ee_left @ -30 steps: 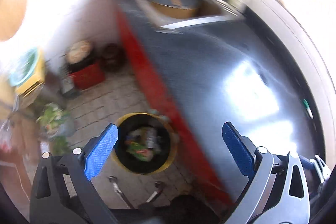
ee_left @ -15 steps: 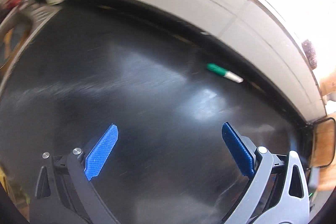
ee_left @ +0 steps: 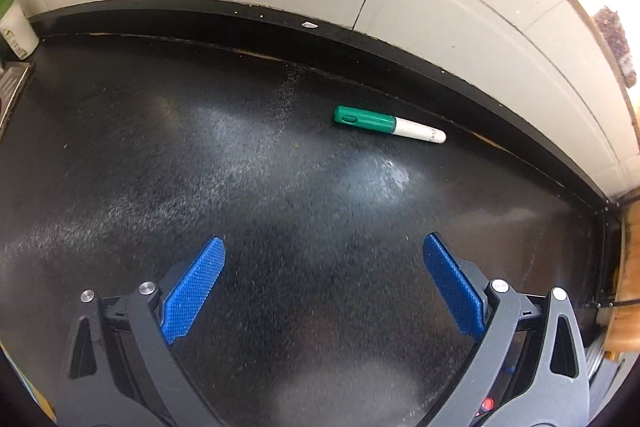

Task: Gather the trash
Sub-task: 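Grasp the green-capped marker with the left gripper while the right grasps the red lid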

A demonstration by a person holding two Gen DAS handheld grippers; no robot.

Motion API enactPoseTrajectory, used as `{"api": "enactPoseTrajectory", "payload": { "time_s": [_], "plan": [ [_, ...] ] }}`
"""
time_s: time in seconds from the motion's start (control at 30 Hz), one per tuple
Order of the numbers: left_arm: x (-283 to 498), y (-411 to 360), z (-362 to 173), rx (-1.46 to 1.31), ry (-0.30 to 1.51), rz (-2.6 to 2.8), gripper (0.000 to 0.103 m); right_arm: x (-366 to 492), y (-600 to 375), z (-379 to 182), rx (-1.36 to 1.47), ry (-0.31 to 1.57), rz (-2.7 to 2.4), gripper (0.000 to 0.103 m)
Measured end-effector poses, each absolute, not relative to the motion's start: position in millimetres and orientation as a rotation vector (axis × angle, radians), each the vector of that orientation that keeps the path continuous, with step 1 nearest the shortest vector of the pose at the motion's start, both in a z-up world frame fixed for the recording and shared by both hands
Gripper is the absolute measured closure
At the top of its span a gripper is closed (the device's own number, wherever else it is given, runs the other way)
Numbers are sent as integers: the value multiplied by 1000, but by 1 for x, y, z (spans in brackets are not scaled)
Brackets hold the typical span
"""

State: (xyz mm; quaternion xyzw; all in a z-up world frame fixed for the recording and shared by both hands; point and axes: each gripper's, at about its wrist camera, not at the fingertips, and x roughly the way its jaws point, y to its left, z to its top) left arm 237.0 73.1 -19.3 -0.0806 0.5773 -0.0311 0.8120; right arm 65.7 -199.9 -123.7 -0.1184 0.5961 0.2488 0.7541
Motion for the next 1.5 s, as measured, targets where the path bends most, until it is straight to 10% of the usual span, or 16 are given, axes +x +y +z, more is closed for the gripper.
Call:
{"api": "enactPoseTrajectory", "payload": {
  "time_s": [0.13, 1.07, 1.2, 1.33, 1.5],
  "plan": [
    [257, 64, -27, -122, 1242, -57, 7, 70, -197, -120, -204, 1292, 559, 88],
    [357, -55, -64, 412, 1229, -591, 7, 134, -296, -126, 146, 1290, 379, 88],
    [354, -66, -56, 349, 1252, -652, 28, 132, -300, -125, 161, 1283, 376, 88],
    [348, -63, -53, 284, 1290, -658, 89, 131, -302, -124, 163, 1278, 374, 88],
    [322, -64, -54, 292, 1267, -632, 90, 126, -299, -123, 141, 1271, 373, 88]
  ]
}}
